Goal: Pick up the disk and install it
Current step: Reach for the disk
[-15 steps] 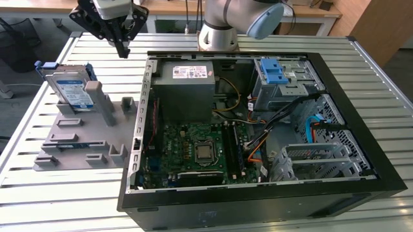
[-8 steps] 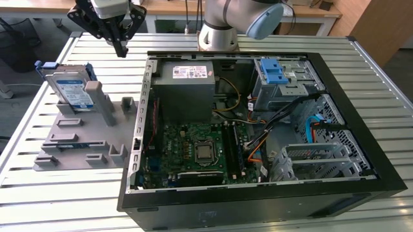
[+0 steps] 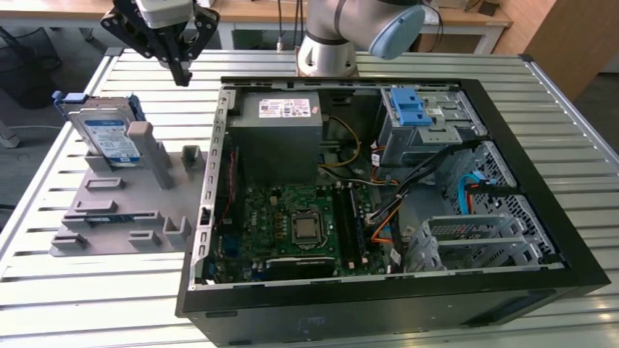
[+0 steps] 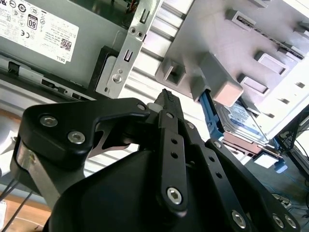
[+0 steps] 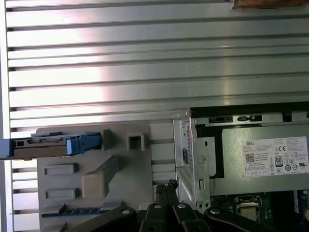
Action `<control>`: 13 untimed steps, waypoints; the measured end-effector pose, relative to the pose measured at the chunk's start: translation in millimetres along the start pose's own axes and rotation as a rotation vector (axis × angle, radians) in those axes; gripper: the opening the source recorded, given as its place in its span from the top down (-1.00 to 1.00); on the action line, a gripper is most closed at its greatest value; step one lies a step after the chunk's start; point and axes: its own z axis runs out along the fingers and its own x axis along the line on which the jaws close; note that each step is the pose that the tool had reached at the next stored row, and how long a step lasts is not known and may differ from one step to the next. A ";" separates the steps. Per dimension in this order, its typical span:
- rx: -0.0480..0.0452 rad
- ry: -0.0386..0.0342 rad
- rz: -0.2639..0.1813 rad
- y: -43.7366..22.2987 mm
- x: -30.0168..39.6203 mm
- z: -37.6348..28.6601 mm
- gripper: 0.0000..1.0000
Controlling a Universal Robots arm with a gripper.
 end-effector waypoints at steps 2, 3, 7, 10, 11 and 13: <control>0.0005 0.0054 0.000 0.0 0.0 -0.1 0.79; 0.0006 0.0060 0.000 0.0 0.0 -0.1 0.79; 0.0008 0.0074 0.000 0.0 0.0 -0.2 0.79; 0.0008 0.0074 0.000 -0.1 0.5 -0.2 0.79; 0.0008 0.0074 0.000 -0.2 1.8 -0.2 0.79; 0.0007 0.0073 0.000 -0.3 3.7 -0.2 0.79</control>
